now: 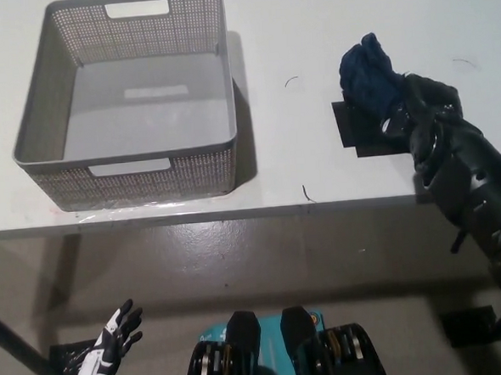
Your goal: Use the right hand to pick up a umbrella on the right side and place it into a container on the lft side
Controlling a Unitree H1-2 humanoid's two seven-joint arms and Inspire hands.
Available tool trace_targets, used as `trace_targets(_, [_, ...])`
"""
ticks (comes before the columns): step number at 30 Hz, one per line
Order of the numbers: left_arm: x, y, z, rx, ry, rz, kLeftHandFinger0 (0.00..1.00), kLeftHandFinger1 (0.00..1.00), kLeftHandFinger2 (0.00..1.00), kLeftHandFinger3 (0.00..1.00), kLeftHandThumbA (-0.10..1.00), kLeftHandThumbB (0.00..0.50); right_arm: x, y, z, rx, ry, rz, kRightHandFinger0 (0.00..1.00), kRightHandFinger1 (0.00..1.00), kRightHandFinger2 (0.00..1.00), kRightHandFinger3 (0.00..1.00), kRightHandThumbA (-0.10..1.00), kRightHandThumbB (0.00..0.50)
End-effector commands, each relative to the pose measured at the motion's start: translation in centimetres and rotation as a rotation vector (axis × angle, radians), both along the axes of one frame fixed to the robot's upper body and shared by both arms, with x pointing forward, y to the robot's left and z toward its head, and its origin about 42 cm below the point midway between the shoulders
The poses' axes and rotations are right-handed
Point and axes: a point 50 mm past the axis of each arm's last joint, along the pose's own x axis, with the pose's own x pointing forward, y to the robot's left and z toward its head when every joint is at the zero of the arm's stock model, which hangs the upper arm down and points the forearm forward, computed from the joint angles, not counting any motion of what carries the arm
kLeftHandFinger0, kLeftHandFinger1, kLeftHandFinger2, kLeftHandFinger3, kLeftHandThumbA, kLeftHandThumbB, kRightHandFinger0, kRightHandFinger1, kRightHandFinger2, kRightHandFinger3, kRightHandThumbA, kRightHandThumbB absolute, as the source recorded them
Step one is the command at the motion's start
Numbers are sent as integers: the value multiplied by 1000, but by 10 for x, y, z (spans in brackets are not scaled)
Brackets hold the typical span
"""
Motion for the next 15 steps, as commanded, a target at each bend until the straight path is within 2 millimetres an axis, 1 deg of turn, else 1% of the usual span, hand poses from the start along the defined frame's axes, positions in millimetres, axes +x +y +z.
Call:
trace_targets(1, [0,1,6,-2,-52,-33,1000,1000,1000,1000,1000,63,3,4,13,69,-168,22,4,81,184,318,-100,207])
trace_targets(2, [0,2,6,0,-52,-32,1000,1000,1000,1000,1000,62,4,6,16,78,-182,27,1,79,181,298,-100,210])
trace_targets(3, [-1,1,6,2,-47,-32,1000,1000,1000,1000,1000,62,6,9,24,94,-217,35,0,31,139,252,-100,223])
trace_targets(4, [-2,1,7,4,-46,-30,1000,1000,1000,1000,1000,62,7,10,26,94,-229,41,0,18,133,240,-100,225])
trace_targets(5, [-3,2,7,-1,-42,-29,1000,1000,1000,1000,1000,61,10,15,36,112,-254,44,0,1,79,176,-100,227])
trace_targets(6, [-3,2,7,-5,-41,-27,1000,1000,1000,1000,1000,61,14,21,50,131,-272,55,0,0,76,156,-100,229])
trace_targets(7, [-2,2,7,-9,-42,-25,1000,1000,1000,1000,1000,62,17,26,61,160,-293,67,0,0,67,149,-100,230])
trace_targets(8, [-2,2,7,-12,-43,-23,1000,1000,1000,1000,1000,62,20,32,73,195,-321,88,0,30,133,225,-100,226])
trace_targets(9, [-3,2,7,-12,-41,-23,1000,1000,1000,1000,1000,62,22,39,87,217,-356,109,0,114,268,363,-100,222])
trace_targets(10, [-3,2,6,-13,-40,-23,1000,1000,1000,1000,1000,63,23,42,91,223,-368,115,0,163,399,425,-100,219])
trace_targets(11, [-3,1,6,-23,-37,-28,1000,1000,1000,1000,1000,68,26,52,110,216,-403,158,3,190,466,456,-100,218])
trace_targets(12, [-3,0,6,-31,-39,-30,1000,1000,1000,1000,1000,61,27,61,124,210,-425,185,2,223,562,508,-100,215])
trace_targets(13, [-3,0,5,-29,-42,-33,1000,1000,1000,1000,1000,59,28,76,145,210,-466,229,0,185,563,524,-100,221])
trace_targets(14, [-3,0,5,-28,-42,-36,1000,1000,1000,1000,1000,54,27,86,158,216,-489,258,0,132,552,524,-100,219])
trace_targets(15, [-4,0,4,-42,-34,-38,1000,1000,1000,1000,1000,56,25,110,188,251,-520,308,0,121,609,593,-100,210])
